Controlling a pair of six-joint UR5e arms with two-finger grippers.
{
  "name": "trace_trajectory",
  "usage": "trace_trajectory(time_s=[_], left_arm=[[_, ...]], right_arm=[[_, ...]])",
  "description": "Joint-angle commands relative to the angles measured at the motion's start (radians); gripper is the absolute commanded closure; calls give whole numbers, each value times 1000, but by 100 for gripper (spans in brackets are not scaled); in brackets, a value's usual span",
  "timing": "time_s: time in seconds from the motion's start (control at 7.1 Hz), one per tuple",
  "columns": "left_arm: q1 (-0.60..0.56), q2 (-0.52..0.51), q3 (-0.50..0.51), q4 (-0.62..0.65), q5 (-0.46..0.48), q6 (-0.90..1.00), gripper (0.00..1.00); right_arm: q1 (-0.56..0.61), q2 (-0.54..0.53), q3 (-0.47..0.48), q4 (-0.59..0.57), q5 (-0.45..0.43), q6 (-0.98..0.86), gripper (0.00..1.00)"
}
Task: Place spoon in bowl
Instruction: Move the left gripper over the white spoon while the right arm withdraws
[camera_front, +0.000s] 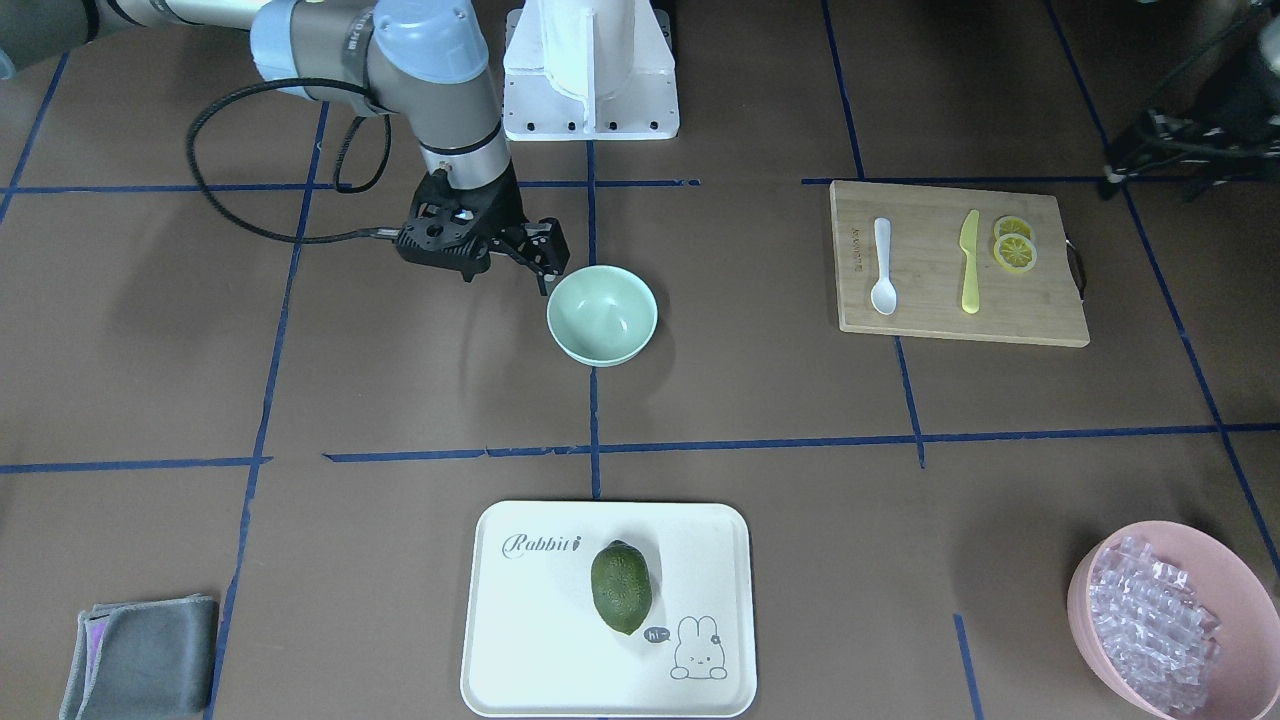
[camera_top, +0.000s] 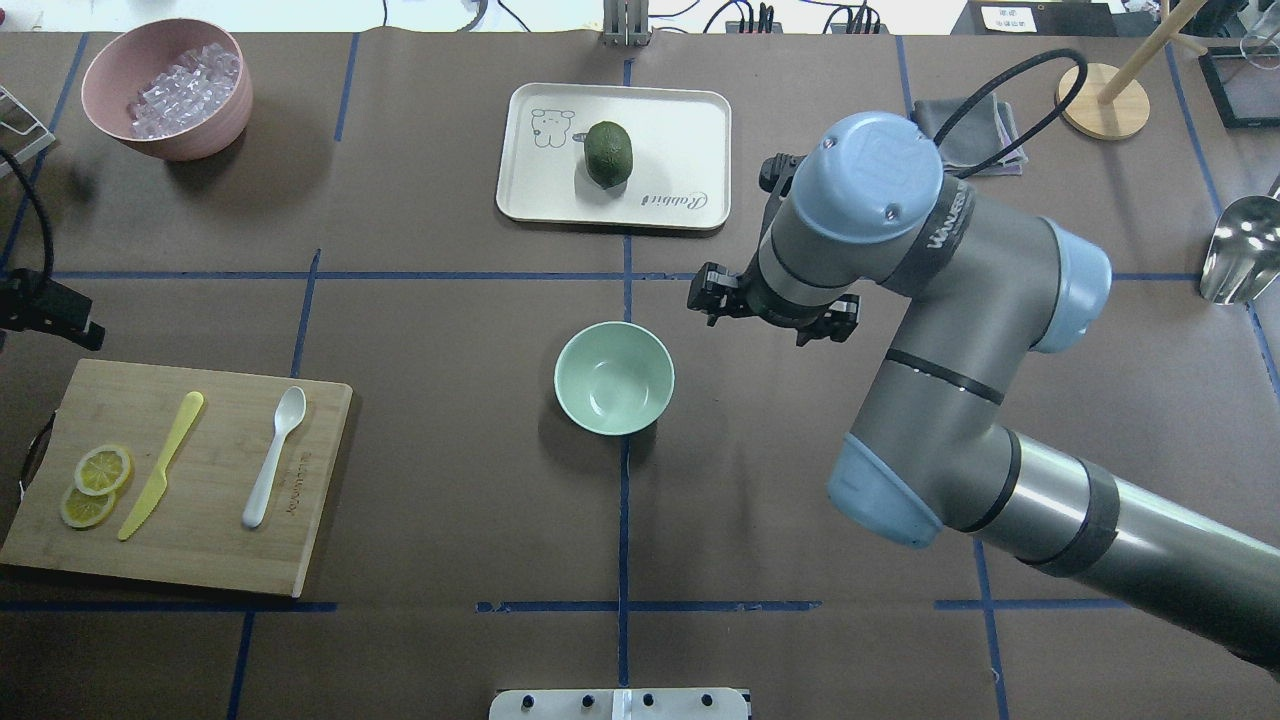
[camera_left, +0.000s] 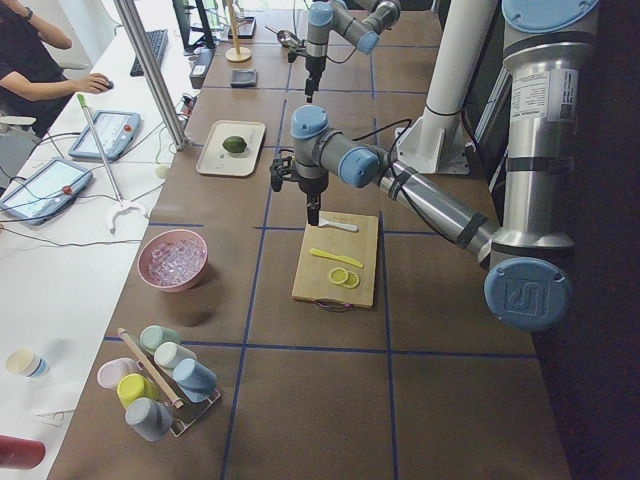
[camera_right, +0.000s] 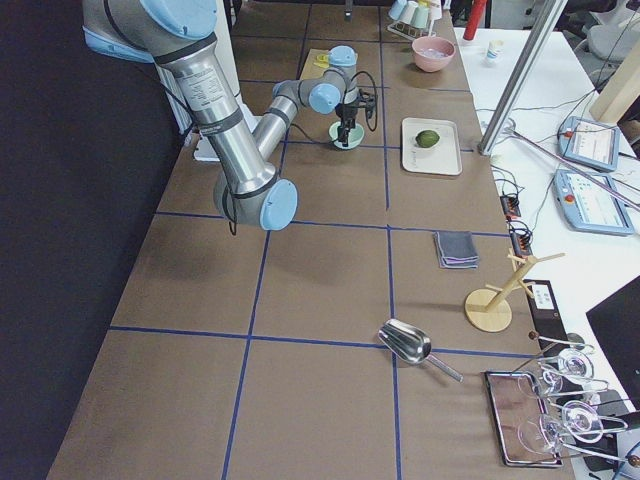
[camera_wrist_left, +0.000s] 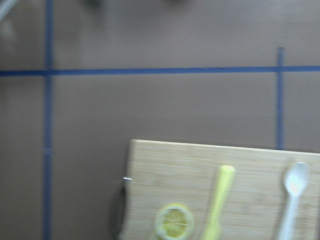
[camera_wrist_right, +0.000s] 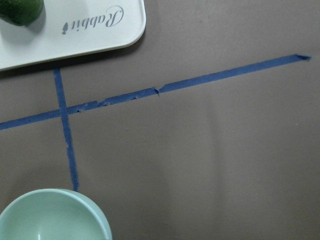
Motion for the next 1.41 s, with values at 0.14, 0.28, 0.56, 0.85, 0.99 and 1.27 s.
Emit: trace_trajectory(time_s=[0.14, 0.28, 0.56, 0.85, 0.99, 1.27], left_arm=[[231, -65, 41, -108, 170, -232, 0], [295, -86, 85, -113, 231, -244, 0], [340, -98, 180, -239, 257, -310, 0], [400, -100, 245, -337, 325, -370, 0], [402, -98, 245, -337, 325, -370, 0], [406, -86, 246, -337, 323, -373, 0]], right_arm=[[188, -108, 104, -127, 92, -391, 0], [260, -142, 106, -158, 137, -508, 0], [393, -237, 121, -155, 240, -696, 0], [406, -250, 123, -155, 239, -723, 0], [406, -251, 121, -155, 239, -721, 0], [406, -250, 123, -155, 237, -713, 0]])
